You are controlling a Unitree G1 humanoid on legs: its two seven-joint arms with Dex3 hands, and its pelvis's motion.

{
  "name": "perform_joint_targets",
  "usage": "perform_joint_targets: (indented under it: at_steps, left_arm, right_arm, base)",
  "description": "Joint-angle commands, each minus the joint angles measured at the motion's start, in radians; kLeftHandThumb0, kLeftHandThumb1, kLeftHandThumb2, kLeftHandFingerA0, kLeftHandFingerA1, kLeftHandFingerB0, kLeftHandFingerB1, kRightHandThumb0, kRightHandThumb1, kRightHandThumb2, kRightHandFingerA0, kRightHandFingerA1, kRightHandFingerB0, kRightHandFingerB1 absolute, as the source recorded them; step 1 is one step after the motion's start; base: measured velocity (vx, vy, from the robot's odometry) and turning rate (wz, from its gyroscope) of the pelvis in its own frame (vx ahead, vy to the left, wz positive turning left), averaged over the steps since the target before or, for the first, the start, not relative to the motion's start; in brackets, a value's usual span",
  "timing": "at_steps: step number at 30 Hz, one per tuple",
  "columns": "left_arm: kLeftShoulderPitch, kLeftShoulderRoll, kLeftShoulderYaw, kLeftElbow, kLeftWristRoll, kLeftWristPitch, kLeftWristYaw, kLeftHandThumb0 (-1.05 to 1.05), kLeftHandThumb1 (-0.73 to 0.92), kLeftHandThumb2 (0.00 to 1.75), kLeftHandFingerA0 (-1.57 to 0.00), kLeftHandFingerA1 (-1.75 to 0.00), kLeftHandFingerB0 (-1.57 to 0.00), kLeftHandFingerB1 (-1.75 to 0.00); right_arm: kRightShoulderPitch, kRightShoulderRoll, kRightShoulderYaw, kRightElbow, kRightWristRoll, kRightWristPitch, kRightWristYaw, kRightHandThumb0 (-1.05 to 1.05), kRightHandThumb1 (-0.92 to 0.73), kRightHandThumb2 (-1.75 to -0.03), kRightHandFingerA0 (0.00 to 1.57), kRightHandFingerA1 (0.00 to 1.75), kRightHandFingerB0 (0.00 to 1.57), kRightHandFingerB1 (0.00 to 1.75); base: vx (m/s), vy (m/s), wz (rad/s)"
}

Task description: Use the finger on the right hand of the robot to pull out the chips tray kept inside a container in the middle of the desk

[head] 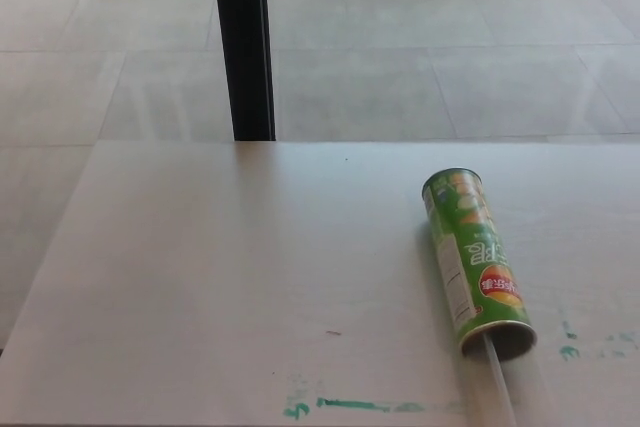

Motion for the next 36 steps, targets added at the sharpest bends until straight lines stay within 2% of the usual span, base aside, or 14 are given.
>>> perform_joint_targets:
  at_steps: [1, 4, 7, 11, 12, 13, 19, 25, 26, 27, 29, 31, 34, 36]
  left_arm:
    - [0.006, 0.014, -0.006, -0.013, 0.011, -0.025, 0.005, -0.71, 0.72, 0.61, -0.36, -0.75, -0.4, -0.59]
    - [0.005, 0.016, -0.012, -0.018, 0.015, -0.028, 0.008, -0.72, 0.72, 0.62, -0.36, -0.78, -0.42, -0.63]
    - [0.002, 0.017, -0.013, -0.015, 0.013, -0.019, 0.009, -0.7, 0.72, 0.61, -0.34, -0.73, -0.39, -0.58]
    - [-0.004, 0.011, -0.001, -0.013, -0.005, -0.018, -0.013, -0.73, 0.71, 0.61, -0.34, -0.79, -0.42, -0.66]
    - [0.001, 0.009, -0.001, -0.024, -0.006, -0.014, -0.011, -0.72, 0.7, 0.62, -0.34, -0.78, -0.42, -0.66]
    - [0.005, 0.008, 0.0, -0.028, -0.007, -0.011, -0.011, -0.7, 0.71, 0.62, -0.33, -0.77, -0.41, -0.69]
    - [0.007, 0.008, 0.0, -0.019, -0.004, -0.007, -0.002, -0.69, 0.72, 0.62, -0.35, -0.75, -0.37, -0.56]
    - [0.016, 0.012, -0.009, -0.032, 0.005, -0.013, -0.008, -0.71, 0.73, 0.61, -0.34, -0.78, -0.39, -0.61]
    - [0.018, 0.012, -0.012, -0.034, 0.008, -0.016, -0.002, -0.72, 0.73, 0.6, -0.34, -0.78, -0.39, -0.6]
    - [0.018, 0.014, -0.02, -0.033, 0.019, -0.018, 0.014, -0.72, 0.73, 0.6, -0.34, -0.72, -0.43, -0.56]
    - [0.013, 0.014, -0.016, -0.02, 0.013, -0.019, 0.009, -0.7, 0.74, 0.61, -0.33, -0.72, -0.41, -0.57]
    - [0.014, 0.013, -0.01, -0.024, 0.005, -0.014, 0.002, -0.71, 0.71, 0.62, -0.36, -0.79, -0.4, -0.6]
    - [0.021, 0.012, -0.011, -0.038, 0.01, -0.013, 0.019, -0.7, 0.73, 0.62, -0.38, -0.76, -0.41, -0.6]
    - [0.012, 0.014, -0.011, -0.023, 0.009, -0.008, 0.019, -0.7, 0.72, 0.61, -0.35, -0.73, -0.41, -0.57]
  right_arm:
    - [0.023, 0.023, 0.017, -0.06, 0.053, 0.018, 0.053, -0.16, -0.53, -0.61, 0.82, 1.05, 0.58, 0.6]
    - [0.053, 0.031, 0.02, -0.103, 0.061, 0.036, 0.05, -0.16, -0.51, -0.6, 0.8, 0.98, 0.6, 0.6]
    - [0.023, 0.012, 0.023, -0.005, 0.05, -0.012, 0.047, -0.18, -0.54, -0.58, 0.89, 1.02, 0.57, 0.59]
    - [0.02, 0.023, 0.01, -0.066, 0.091, 0.057, 0.047, -0.15, -0.54, -0.59, 0.87, 1.16, 0.58, 0.6]
    - [0.023, 0.018, 0.021, -0.068, 0.079, 0.053, 0.04, -0.2, -0.5, -0.7, 0.84, 1.08, 0.58, 0.65]
    - [0.032, 0.017, 0.026, -0.076, 0.073, 0.044, 0.038, -0.16, -0.55, -0.6, 0.87, 1.02, 0.58, 0.61]
    - [0.04, 0.018, 0.019, -0.079, 0.104, 0.059, 0.069, -0.16, -0.54, -0.62, 0.83, 1.12, 0.54, 0.65]
    - [0.066, 0.022, 0.013, -0.119, 0.12, 0.082, 0.062, -0.18, -0.56, -0.61, 0.8, 1.12, 0.52, 0.64]
    - [0.064, 0.016, 0.015, -0.114, 0.118, 0.086, 0.062, -0.18, -0.57, -0.59, 0.76, 0.99, 0.52, 0.62]
    - [0.062, 0.011, 0.017, -0.109, 0.116, 0.09, 0.06, -0.19, -0.58, -0.59, 0.78, 0.99, 0.5, 0.63]
    - [0.066, 0.006, 0.027, -0.103, 0.105, 0.065, 0.064, -0.2, -0.58, -0.58, 0.78, 0.99, 0.51, 0.62]
    - [0.057, 0.013, 0.006, -0.096, 0.147, 0.077, 0.101, -0.15, -0.56, -0.61, 0.78, 1.14, 0.56, 0.63]
    - [0.056, 0.015, 0.011, -0.092, 0.137, 0.066, 0.095, -0.2, -0.53, -0.69, 0.74, 1.08, 0.56, 0.67]
    - [0.042, 0.003, 0.021, -0.051, 0.118, 0.041, 0.082, -0.17, -0.57, -0.59, 0.78, 1.1, 0.55, 0.63]
  base:
    - [0.0, 0.0, 0.0]
    - [0.0, 0.0, 0.0]
    - [0.0, 0.0, 0.0]
    - [0.0, 0.0, 0.0]
    - [0.0, 0.0, 0.0]
    - [0.0, 0.0, 0.0]
    - [0.0, 0.0, 0.0]
    - [0.0, 0.0, 0.0]
    - [0.0, 0.0, 0.0]
    - [0.0, 0.0, 0.0]
    - [0.0, 0.0, 0.0]
    - [0.0, 0.0, 0.0]
    - [0.0, 0.0, 0.0]
    - [0.0, 0.0, 0.0]
